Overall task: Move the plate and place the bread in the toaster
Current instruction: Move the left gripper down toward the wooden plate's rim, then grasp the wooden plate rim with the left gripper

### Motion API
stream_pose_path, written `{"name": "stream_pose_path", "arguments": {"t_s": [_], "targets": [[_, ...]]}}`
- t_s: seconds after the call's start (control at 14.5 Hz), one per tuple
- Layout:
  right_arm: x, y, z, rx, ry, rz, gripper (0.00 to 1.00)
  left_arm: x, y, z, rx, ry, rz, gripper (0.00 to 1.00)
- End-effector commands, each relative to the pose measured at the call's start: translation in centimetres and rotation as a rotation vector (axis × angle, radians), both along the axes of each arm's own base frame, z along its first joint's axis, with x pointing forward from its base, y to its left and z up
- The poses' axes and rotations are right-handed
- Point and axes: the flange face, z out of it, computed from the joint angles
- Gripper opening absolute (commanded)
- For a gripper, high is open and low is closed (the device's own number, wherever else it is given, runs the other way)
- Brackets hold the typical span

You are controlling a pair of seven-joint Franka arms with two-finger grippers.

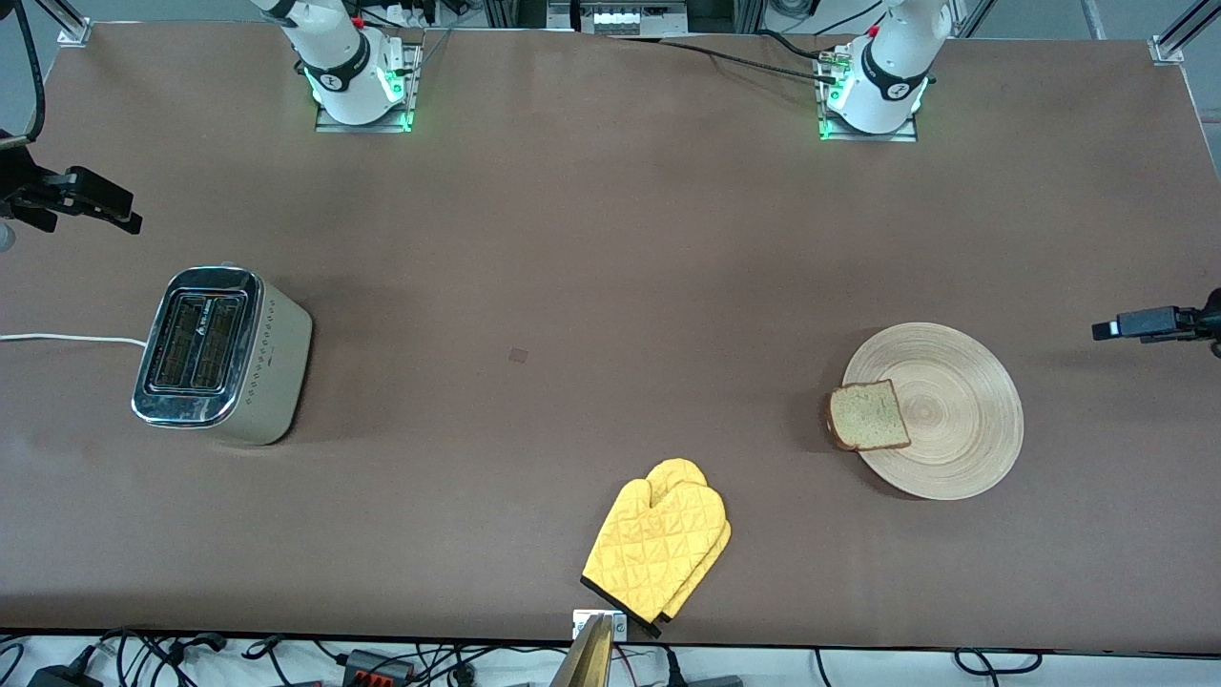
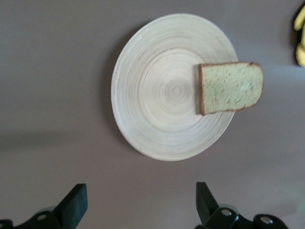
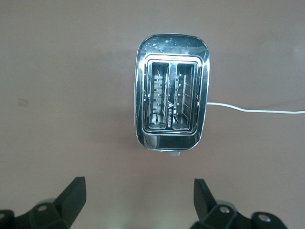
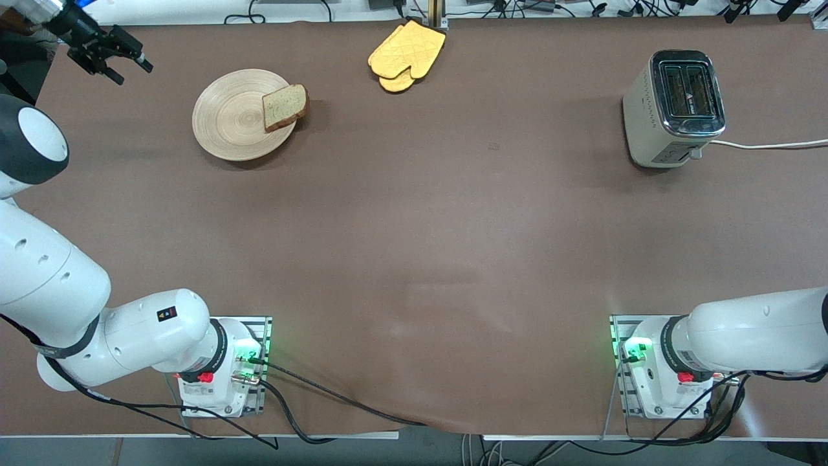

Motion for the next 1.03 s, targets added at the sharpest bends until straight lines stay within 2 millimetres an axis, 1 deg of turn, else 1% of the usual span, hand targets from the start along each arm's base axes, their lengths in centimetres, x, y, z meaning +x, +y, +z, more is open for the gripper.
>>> {"name": "stream_pose_path", "arguments": {"t_s": [0.0,0.07,0.21,0.34,0.48,0.55,0.69,0.83,0.96], "targets": [[0.1,-0.1,0.3,0.003,0.007,0.013,1.00,0.5,4.2,-7.0,-0.165,-0.081,0.022,1.00],[0.1,-0.1,0.3,0.003,0.007,0.013,1.00,0.6,4.5,-10.1,-0.210,-0.100,0.023,1.00],[0.1,-0.1,0.3,0.003,0.008,0.013,1.00,0.8,4.8,-14.7,-0.260,-0.135,0.047,1.00],[0.1,-0.1,0.3,0.003,0.008,0.013,1.00,1.1,4.5,-17.9,-0.286,-0.150,0.080,1.00],[0.1,-0.1,0.3,0.004,0.010,0.018,1.00,1.1,3.7,-20.6,-0.322,-0.136,0.102,1.00],[0.1,-0.1,0.3,0.004,0.010,0.019,1.00,1.0,3.4,-21.5,-0.331,-0.126,0.104,1.00],[0.1,-0.2,0.3,0.004,0.010,0.019,1.00,1.0,3.0,-23.0,-0.377,-0.128,0.140,0.94],[0.1,-0.1,0.2,0.004,0.012,0.022,1.00,0.7,2.8,-24.3,-0.409,-0.123,0.167,0.78],[0.1,-0.2,0.2,0.003,0.012,0.034,1.00,0.9,2.4,-24.5,-0.423,-0.123,0.171,0.65]]}}
